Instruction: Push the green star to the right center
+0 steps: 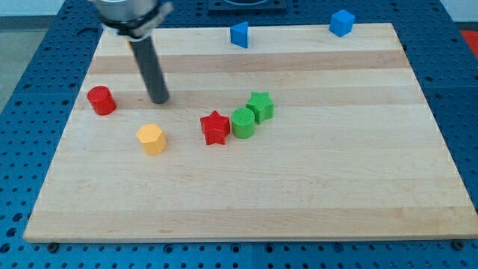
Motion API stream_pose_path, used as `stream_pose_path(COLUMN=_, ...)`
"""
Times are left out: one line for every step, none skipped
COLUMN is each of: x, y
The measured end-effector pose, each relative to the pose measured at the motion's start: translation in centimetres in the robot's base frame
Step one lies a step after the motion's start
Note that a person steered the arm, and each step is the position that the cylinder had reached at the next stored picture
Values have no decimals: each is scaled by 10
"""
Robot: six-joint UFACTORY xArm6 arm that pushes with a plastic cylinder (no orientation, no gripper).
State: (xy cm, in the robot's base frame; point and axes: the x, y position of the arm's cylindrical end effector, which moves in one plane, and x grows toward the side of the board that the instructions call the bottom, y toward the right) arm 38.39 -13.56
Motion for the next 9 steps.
stream_pose_path(x=16, y=27)
stream_pose_path(x=34, y=54)
stream_pose_path(x=36, y=102)
stream_pose_path(x=36, y=171)
stream_pose_path(x=36, y=233)
stream_pose_path(x=36, y=264)
stream_pose_path(x=36, y=293)
stream_pose_path(x=36, y=309)
stream_pose_path(x=36, y=317)
